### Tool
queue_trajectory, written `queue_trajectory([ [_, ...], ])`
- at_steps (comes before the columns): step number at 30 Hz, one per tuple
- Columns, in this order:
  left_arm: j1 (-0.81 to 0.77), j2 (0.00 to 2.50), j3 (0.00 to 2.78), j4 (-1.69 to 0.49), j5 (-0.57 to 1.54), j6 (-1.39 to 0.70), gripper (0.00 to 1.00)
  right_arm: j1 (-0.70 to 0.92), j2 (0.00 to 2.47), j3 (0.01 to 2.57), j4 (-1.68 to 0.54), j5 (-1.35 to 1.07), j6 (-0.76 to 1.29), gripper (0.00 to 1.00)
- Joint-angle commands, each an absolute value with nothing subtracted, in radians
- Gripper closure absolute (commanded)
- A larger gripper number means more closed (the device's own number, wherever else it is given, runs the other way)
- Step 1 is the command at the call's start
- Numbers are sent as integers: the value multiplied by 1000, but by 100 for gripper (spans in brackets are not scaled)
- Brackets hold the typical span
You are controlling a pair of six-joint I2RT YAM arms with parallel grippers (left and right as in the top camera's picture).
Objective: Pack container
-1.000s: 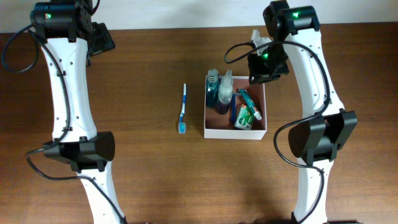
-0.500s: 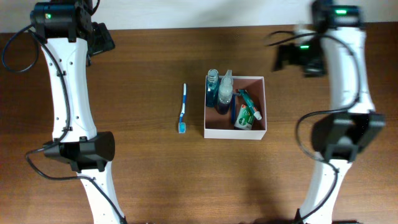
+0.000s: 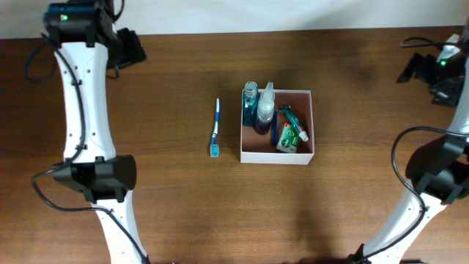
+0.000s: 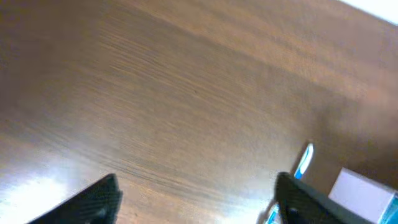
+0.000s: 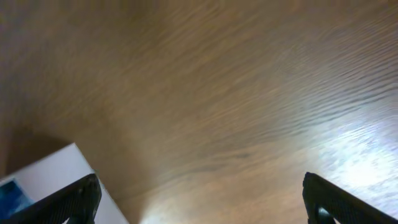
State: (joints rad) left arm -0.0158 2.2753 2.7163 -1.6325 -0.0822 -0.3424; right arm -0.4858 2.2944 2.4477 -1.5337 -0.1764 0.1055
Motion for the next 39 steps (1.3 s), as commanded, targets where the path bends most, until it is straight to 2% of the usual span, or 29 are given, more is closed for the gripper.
queue_trajectory([
  [1,-82,2280,2656,-1610,-7,-247,8,-514,2296,2440,-1517,-161,113,1],
  [12,-276,2283,2470,-1456,-70,-253,5,-524,2296,2440,-1510,-170,112,1],
  [22,-323,2289,2276,-1424,-87,-271,4,-526,2296,2440,-1490,326,110,1],
  [39,-402,2292,2128,-1316,-41,-264,4,-526,2296,2440,-1316,459,110,1],
])
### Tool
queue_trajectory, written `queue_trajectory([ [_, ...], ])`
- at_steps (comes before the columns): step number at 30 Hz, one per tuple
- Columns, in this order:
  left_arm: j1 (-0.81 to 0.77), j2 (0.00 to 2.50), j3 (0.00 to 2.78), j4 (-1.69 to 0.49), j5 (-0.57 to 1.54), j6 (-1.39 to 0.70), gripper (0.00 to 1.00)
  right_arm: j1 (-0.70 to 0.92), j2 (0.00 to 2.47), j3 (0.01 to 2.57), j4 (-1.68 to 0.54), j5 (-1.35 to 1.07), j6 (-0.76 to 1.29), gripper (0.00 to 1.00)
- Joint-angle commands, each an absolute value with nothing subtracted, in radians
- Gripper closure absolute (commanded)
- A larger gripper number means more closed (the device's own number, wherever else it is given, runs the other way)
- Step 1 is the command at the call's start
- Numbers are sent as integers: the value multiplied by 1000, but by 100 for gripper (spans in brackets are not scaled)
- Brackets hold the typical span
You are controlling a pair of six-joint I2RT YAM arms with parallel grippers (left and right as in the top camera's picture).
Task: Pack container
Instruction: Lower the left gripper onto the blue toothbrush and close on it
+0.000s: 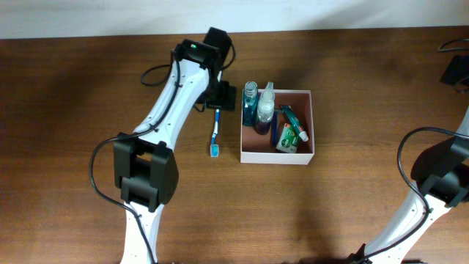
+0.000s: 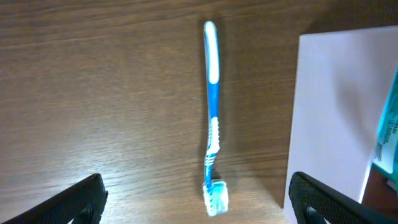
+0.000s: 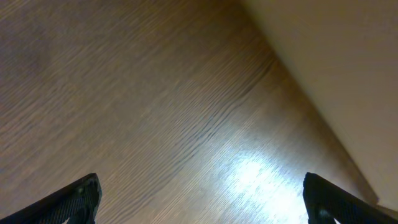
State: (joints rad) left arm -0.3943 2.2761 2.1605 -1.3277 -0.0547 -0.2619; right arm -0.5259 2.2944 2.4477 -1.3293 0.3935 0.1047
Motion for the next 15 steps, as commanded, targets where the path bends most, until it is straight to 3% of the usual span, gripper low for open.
queue_trajectory([
  [1,-403,2292,2117,-1311,-41,-264,4,-526,2296,2440,-1316,456,110,1],
  [15,-403,2296,2017,-1218,-40,-291,4,-525,2296,2440,-1320,453,110,1],
])
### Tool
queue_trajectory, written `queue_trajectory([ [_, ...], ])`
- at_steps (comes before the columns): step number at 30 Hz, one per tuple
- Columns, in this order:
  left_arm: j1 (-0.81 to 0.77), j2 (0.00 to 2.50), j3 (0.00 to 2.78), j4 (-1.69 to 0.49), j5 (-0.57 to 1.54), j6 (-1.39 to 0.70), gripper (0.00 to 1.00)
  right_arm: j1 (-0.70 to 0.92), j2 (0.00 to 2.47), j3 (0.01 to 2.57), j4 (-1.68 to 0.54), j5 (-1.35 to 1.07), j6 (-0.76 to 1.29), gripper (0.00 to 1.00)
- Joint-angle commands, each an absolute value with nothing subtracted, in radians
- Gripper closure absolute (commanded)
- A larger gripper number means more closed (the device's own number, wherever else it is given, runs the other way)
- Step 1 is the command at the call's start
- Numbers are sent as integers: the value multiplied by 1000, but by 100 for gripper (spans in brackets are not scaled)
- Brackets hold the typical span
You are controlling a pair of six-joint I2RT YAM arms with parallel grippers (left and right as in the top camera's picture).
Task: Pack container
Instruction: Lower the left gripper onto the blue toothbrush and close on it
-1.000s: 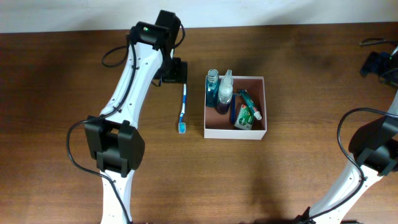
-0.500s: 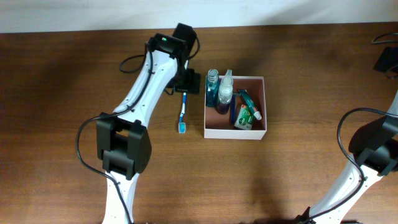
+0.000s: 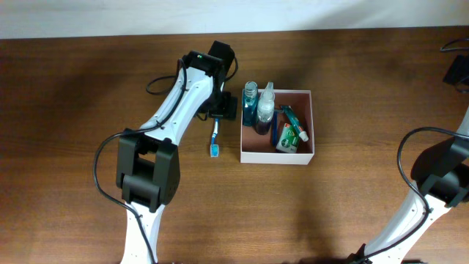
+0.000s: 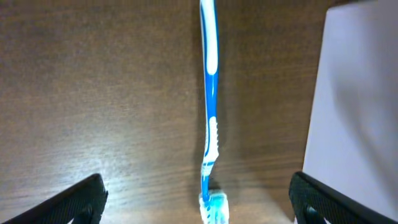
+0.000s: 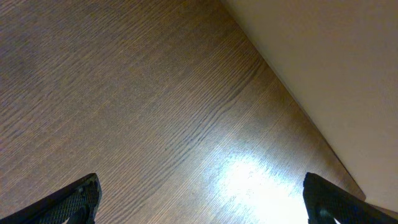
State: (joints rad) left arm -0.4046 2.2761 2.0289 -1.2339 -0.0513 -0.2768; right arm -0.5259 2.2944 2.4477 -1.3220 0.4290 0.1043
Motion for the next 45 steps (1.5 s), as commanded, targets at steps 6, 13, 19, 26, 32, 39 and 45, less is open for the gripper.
queue_trajectory([
  [6,-403,2307,1978,-1171,-42,-319,5,-525,2296,2440,-1320,453,110,1],
  [13,-403,2351,1978,-1170,-40,-344,5,-525,2296,2440,-1320,453,110,1],
  [19,-403,2364,1977,-1158,-40,-345,5,-525,2296,2440,-1320,453,110,1],
  [26,-403,2376,1977,-1130,-39,-344,10,-525,2296,2440,-1320,453,110,1],
  [32,-403,2416,1977,-1141,-14,-344,5,-525,2296,2440,-1320,453,110,1],
  [39,-403,2422,1977,-1136,-14,-344,5,-525,2296,2440,-1320,453,110,1],
  [45,-403,2422,1977,-1136,-14,-344,17,-525,2296,2440,-1320,453,110,1],
])
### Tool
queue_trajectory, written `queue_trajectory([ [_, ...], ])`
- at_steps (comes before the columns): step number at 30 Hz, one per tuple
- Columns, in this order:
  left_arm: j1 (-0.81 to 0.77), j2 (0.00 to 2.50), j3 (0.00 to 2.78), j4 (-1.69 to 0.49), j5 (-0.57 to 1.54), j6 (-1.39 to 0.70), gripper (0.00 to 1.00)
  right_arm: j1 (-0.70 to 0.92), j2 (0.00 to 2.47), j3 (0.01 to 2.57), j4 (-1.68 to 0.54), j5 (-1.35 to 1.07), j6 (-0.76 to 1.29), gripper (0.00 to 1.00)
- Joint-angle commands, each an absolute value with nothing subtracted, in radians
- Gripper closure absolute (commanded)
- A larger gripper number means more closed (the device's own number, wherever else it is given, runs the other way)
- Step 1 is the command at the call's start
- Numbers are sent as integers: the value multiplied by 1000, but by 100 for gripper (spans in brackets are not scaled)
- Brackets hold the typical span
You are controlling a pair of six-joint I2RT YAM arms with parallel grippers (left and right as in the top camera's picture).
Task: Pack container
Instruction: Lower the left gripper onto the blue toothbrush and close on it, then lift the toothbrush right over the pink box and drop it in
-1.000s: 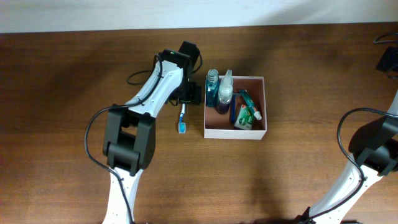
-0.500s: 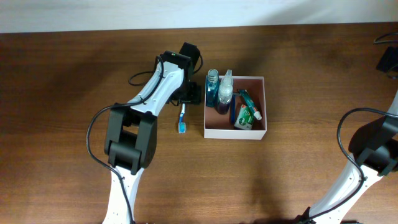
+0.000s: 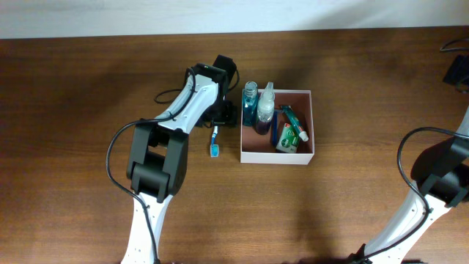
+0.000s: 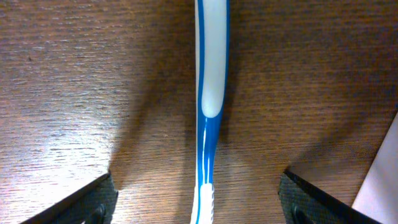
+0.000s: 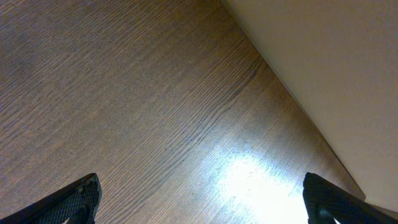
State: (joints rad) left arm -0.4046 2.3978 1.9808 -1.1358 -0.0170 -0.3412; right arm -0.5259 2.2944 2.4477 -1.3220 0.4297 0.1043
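A blue and white toothbrush (image 3: pixel 215 141) lies flat on the wooden table just left of the white box (image 3: pixel 313 125), bristle end toward the front. In the left wrist view its handle (image 4: pixel 209 93) runs down the middle. My left gripper (image 4: pixel 198 211) is open, low over the handle, one finger on each side without touching it. The box holds a blue bottle (image 3: pixel 250 106), a clear spray bottle (image 3: pixel 265 106) and a toothpaste carton (image 3: pixel 292 136). My right gripper (image 5: pixel 200 208) is open at the table's far right edge, nothing between its fingers.
The white box's left wall (image 4: pixel 379 183) stands close to my left gripper's right finger. The right wrist view shows bare wood and the table's edge (image 5: pixel 292 106) against a pale wall.
My left gripper has come down closer over the toothbrush handle, which now fills the left wrist view. The right arm has not moved.
Both arms were first back at the table's far corners, with the toothbrush alone beside the box. Then my left gripper was open above the toothbrush near the box. It was lower at the following moment, and now straddles the handle close to the table.
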Motion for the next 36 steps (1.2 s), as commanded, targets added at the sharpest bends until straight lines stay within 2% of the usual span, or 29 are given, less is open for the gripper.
queue_trajectory([
  [1,-403,2422,1977,-1136,-14,-344,22,-525,2296,2440,-1320,453,110,1],
  [3,-402,2422,1977,-1136,-15,-344,40,-525,2296,2440,-1320,453,110,1],
  [7,-390,2422,1977,-1136,-15,-344,64,-525,2296,2440,-1320,453,110,1],
  [11,-373,2422,1977,-1136,-19,-344,78,-525,2296,2440,-1320,453,110,1],
  [15,-356,2422,1977,-1135,-22,-344,85,-525,2296,2440,-1320,453,110,1],
  [21,-337,2422,1980,-1137,-22,-331,91,-525,2296,2440,-1320,453,110,1],
  [29,-337,2422,2070,-1171,-44,-274,92,-525,2296,2440,-1320,453,110,1],
  [36,-337,2422,2263,-1277,-107,-251,91,-525,2296,2440,-1320,453,110,1],
])
